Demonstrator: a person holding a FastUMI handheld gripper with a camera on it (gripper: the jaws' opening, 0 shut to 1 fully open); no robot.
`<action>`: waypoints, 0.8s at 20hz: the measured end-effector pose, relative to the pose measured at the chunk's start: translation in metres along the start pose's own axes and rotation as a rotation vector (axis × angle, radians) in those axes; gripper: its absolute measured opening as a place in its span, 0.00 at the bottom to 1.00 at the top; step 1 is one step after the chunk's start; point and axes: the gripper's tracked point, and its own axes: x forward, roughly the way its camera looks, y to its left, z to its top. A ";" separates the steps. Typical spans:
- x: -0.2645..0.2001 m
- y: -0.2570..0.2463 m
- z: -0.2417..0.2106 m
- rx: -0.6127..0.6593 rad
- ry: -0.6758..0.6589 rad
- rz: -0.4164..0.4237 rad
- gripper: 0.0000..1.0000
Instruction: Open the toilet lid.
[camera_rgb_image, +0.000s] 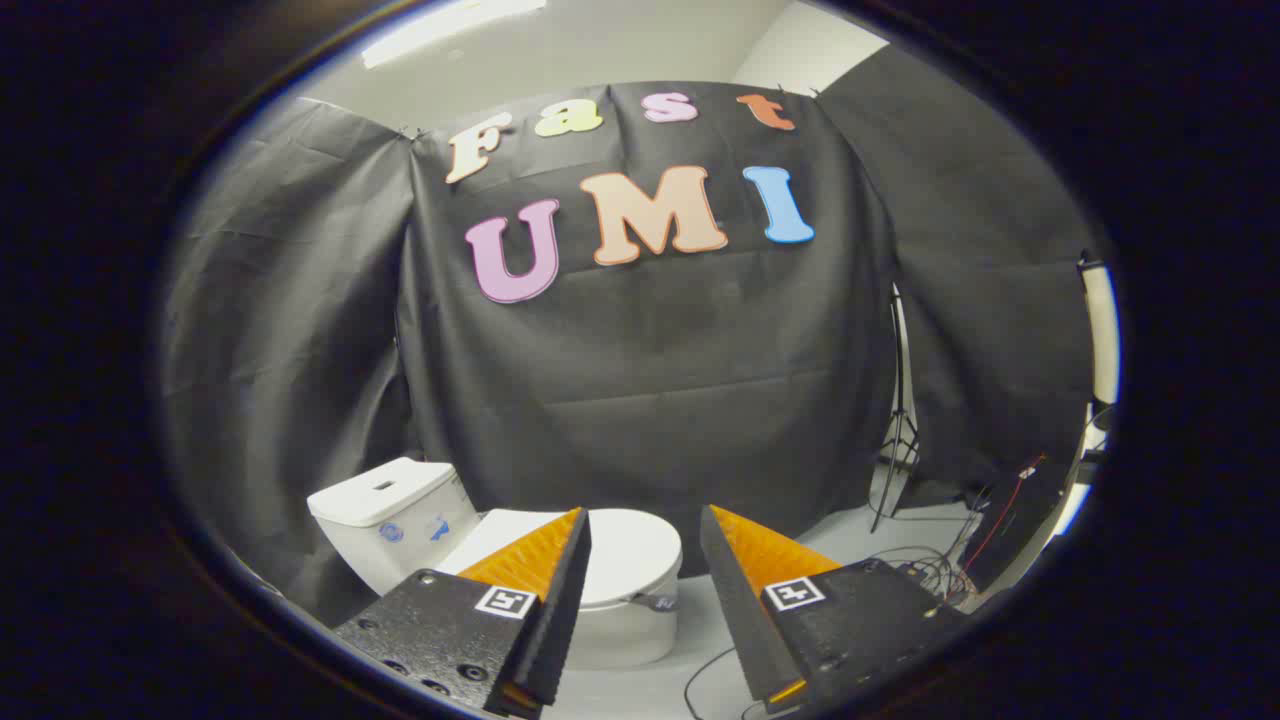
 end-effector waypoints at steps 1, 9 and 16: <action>-0.002 0.000 -0.001 -0.001 0.003 -0.002 0.68; -0.017 -0.017 -0.006 0.050 -0.038 -0.031 0.68; -0.022 -0.026 -0.010 0.098 -0.057 -0.049 0.68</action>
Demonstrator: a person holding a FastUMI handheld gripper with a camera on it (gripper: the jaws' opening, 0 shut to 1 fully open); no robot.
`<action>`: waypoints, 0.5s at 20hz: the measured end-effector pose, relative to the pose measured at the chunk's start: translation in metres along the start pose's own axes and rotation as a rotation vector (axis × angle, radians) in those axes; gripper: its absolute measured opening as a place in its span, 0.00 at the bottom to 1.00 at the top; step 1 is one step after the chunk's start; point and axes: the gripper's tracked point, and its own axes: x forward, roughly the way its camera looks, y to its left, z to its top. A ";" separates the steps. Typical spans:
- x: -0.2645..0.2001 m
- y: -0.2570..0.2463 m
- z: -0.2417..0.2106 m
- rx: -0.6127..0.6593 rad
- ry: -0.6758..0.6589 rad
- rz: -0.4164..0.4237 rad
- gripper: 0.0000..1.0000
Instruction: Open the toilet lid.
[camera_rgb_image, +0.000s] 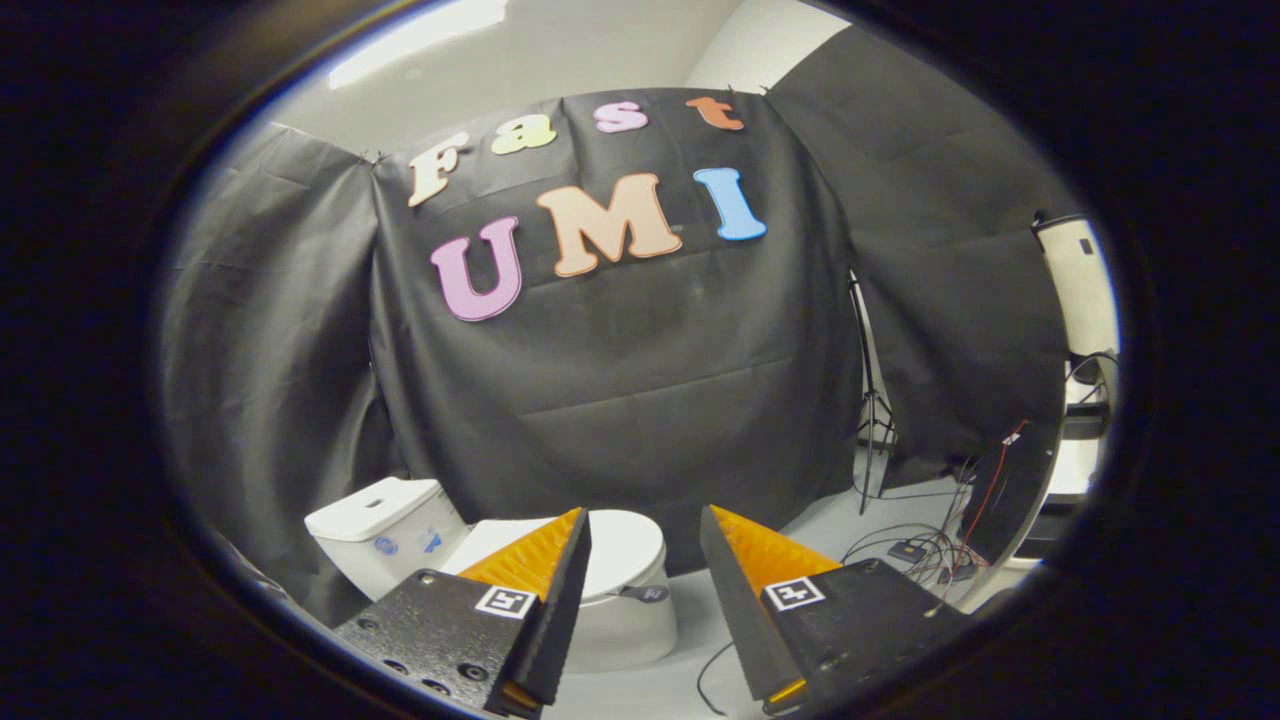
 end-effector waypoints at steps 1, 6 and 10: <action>0.000 -0.001 -0.001 0.002 0.000 -0.001 0.68; 0.002 -0.002 -0.003 0.013 0.011 -0.001 0.68; 0.002 -0.005 -0.006 0.030 0.021 -0.003 0.68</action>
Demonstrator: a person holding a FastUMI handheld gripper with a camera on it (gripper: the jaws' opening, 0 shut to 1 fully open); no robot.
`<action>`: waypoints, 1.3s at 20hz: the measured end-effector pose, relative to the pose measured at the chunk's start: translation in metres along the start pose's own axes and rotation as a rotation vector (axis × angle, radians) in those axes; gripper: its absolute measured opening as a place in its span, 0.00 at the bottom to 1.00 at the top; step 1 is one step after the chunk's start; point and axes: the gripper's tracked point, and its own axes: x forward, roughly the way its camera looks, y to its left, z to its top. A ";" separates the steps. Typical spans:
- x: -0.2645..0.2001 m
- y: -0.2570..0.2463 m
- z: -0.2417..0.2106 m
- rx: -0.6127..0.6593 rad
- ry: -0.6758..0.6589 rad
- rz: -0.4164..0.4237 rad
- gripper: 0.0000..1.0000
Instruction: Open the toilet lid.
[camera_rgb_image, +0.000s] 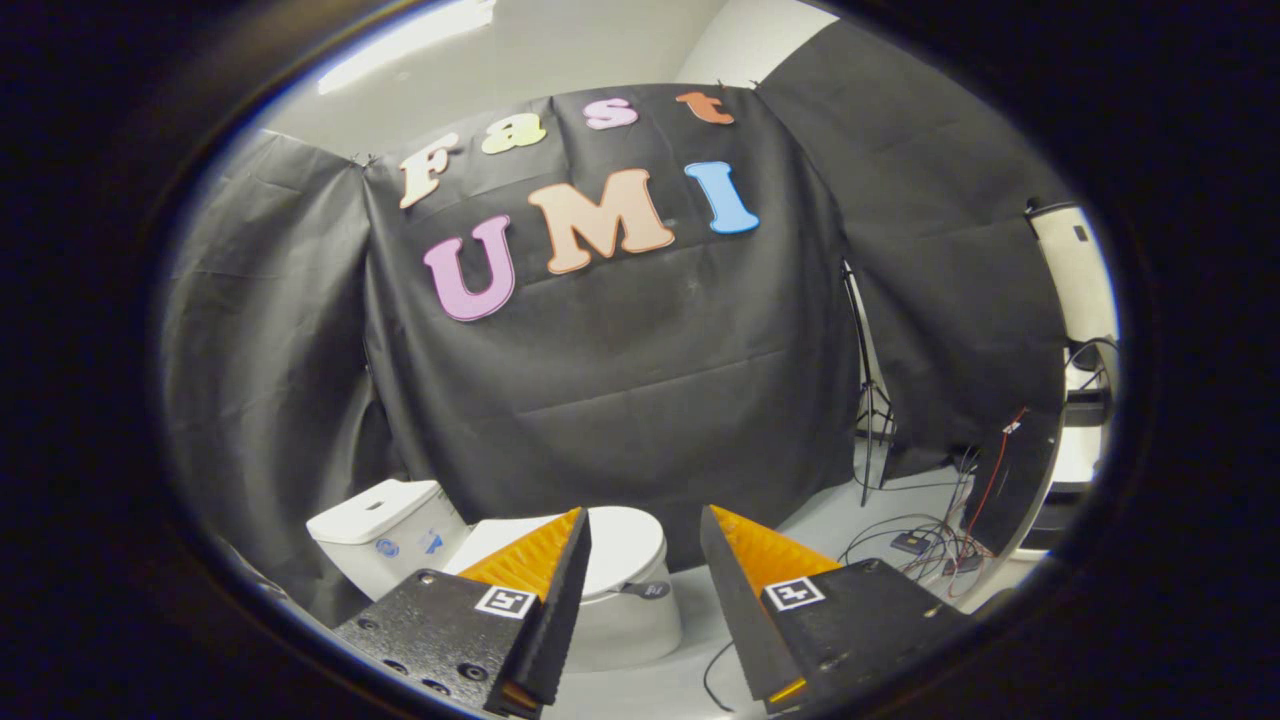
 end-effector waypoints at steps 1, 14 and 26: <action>0.001 0.000 -0.001 0.006 0.000 -0.001 0.68; 0.027 0.003 0.002 0.147 -0.017 0.068 0.68; 0.111 0.010 -0.067 0.599 -0.030 0.068 0.68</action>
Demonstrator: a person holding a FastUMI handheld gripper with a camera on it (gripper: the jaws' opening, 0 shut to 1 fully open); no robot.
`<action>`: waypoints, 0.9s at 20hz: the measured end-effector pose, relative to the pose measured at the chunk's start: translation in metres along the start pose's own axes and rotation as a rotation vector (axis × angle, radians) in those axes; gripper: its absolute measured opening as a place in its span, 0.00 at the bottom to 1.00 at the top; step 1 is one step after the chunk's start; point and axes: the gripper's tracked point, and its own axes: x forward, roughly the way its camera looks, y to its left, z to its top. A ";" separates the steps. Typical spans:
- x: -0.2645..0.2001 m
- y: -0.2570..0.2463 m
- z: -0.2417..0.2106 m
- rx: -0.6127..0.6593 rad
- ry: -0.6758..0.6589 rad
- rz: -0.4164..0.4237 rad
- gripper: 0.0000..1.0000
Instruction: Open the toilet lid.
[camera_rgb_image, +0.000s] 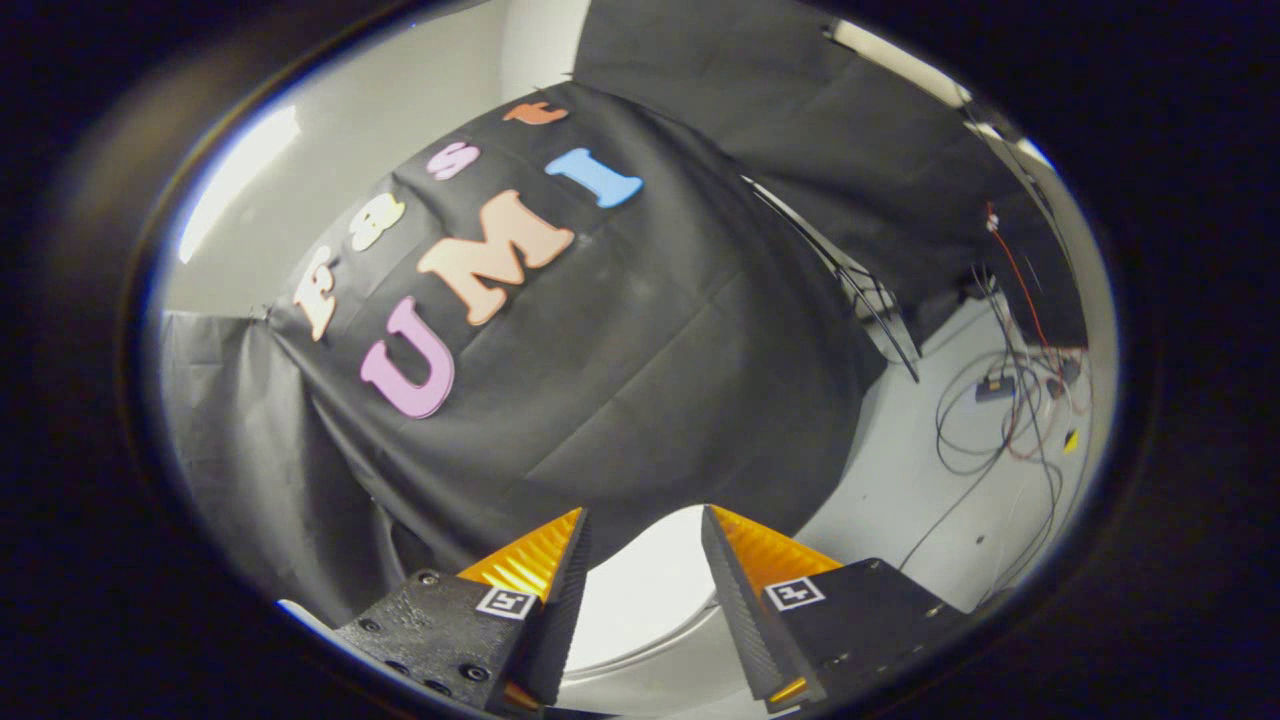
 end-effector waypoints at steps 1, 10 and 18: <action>0.006 -0.010 -0.010 0.049 0.008 -0.009 0.68; 0.070 -0.085 -0.113 0.468 0.118 -0.044 0.67; 0.133 -0.111 -0.118 0.670 0.115 -0.019 0.64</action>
